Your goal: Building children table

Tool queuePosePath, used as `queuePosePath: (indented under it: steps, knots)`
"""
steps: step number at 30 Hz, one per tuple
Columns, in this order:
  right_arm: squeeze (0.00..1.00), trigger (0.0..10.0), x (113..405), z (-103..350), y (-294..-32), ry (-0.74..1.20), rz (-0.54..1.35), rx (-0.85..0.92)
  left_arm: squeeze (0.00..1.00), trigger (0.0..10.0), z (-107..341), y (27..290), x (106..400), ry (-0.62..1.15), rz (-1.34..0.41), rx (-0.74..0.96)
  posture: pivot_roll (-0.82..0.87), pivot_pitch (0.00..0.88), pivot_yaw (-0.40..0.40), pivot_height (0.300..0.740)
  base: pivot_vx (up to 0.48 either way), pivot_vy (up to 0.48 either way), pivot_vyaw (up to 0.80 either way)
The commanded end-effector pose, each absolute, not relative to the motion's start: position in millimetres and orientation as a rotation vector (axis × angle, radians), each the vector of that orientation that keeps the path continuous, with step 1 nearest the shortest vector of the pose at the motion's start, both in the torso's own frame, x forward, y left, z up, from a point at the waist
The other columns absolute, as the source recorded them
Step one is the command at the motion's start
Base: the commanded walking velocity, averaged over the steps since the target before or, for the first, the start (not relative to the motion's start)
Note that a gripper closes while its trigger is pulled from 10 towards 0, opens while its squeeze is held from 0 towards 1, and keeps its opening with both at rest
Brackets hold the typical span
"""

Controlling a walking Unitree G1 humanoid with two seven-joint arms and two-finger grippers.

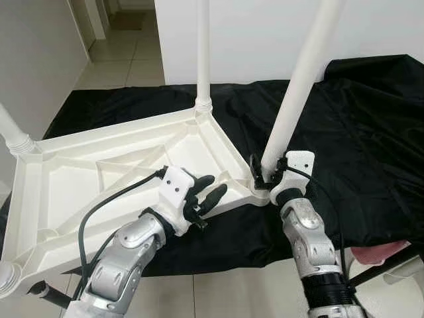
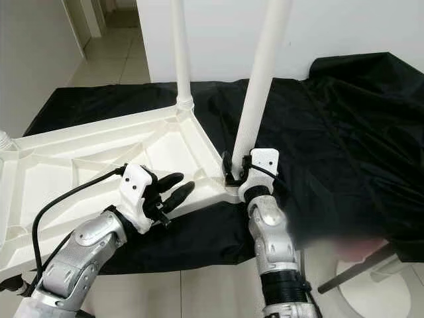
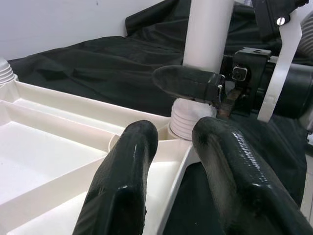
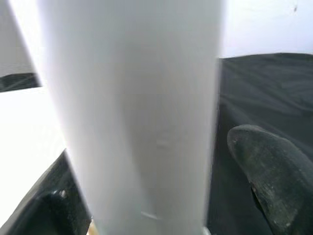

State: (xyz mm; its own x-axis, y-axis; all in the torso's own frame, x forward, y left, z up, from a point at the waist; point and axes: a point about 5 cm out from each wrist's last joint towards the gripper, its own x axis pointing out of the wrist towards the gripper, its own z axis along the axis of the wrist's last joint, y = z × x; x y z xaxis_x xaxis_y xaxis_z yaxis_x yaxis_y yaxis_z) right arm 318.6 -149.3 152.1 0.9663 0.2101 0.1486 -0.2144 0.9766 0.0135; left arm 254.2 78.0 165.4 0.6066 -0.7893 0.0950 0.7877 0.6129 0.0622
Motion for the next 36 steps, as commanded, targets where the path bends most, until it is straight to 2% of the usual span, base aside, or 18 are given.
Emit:
queuePosePath:
  steps: [1,5,7,14,15,17,18,20,21,22,23,24,25,26,27,29,36]
  knots:
    - [0.00,10.0,321,152,-149,-0.147,0.303,0.015,0.00,10.0,162,74,253,-0.105,-0.948,0.034,-0.01,0.000,0.035,0.740,0.000,0.000,0.00]
    - [0.00,10.0,323,151,-151,-0.141,0.376,0.008,0.00,10.0,161,72,251,-0.098,-0.957,0.034,-0.01,0.000,0.036,0.740,0.000,0.000,0.00]
    - [0.00,10.0,326,150,-153,-0.128,0.493,-0.020,0.00,10.0,154,67,247,-0.074,-0.985,0.068,-0.01,0.001,0.037,0.740,0.000,0.000,0.00]
    - [0.00,10.0,333,149,-158,-0.110,0.608,-0.083,0.00,10.0,148,61,246,-0.053,-0.995,0.110,0.00,0.012,0.038,0.740,0.000,0.000,0.00]
    - [0.00,9.5,334,148,-160,-0.103,0.616,-0.097,0.00,10.0,146,61,246,-0.046,-0.991,0.119,0.00,0.014,0.038,0.740,0.000,0.000,0.00]
    - [0.00,9.5,336,148,-161,-0.100,0.620,-0.108,0.00,10.0,144,60,246,-0.041,-0.989,0.125,0.00,0.014,0.038,0.740,0.000,0.000,0.00]
    - [0.00,8.9,337,146,-162,-0.093,0.629,-0.111,0.00,10.0,142,60,247,-0.037,-0.983,0.139,0.00,0.017,0.040,0.740,0.000,0.000,0.00]
    - [0.00,8.9,338,146,-163,-0.088,0.634,-0.112,0.00,10.0,141,60,247,-0.034,-0.978,0.147,0.00,0.017,0.040,0.740,0.000,0.000,0.00]
    - [0.00,7.3,339,145,-164,-0.081,0.639,-0.115,0.00,10.0,140,60,247,-0.030,-0.972,0.149,0.00,0.019,0.040,0.740,0.000,0.000,0.00]
    - [0.00,6.2,340,144,-165,-0.076,0.645,-0.123,0.00,10.0,139,59,248,-0.029,-0.965,0.153,0.00,0.019,0.040,0.740,0.000,0.000,0.00]
    - [0.00,3.9,341,143,-166,-0.070,0.649,-0.127,0.00,10.0,139,59,249,-0.028,-0.957,0.159,0.00,0.019,0.040,0.740,0.000,0.000,0.00]
    - [0.00,3.1,342,142,-168,-0.065,0.649,-0.132,0.00,10.0,138,60,249,-0.028,-0.951,0.166,0.00,0.023,0.042,0.740,0.000,0.000,0.00]
    - [0.00,3.1,342,142,-168,-0.065,0.649,-0.132,0.00,10.0,138,60,249,-0.028,-0.951,0.166,0.00,0.023,0.042,0.740,0.000,0.000,0.00]
    - [0.00,2.6,343,142,-169,-0.063,0.650,-0.133,0.00,10.0,138,60,250,-0.028,-0.949,0.169,0.00,0.023,0.042,0.740,0.000,0.000,0.00]
    - [0.00,0.4,343,142,-170,-0.061,0.652,-0.133,0.00,10.0,138,60,250,-0.028,-0.949,0.169,0.00,0.023,0.042,0.740,0.000,0.000,0.00]
    - [0.00,0.0,344,140,-173,-0.051,0.651,-0.132,0.00,10.0,138,60,251,-0.029,-0.946,0.167,0.00,0.023,0.042,0.740,0.000,0.000,0.00]
    - [0.00,0.0,344,135,-176,-0.036,0.648,-0.104,0.00,10.0,139,59,251,-0.032,-0.945,0.166,0.00,0.031,0.038,0.740,0.000,0.000,0.00]
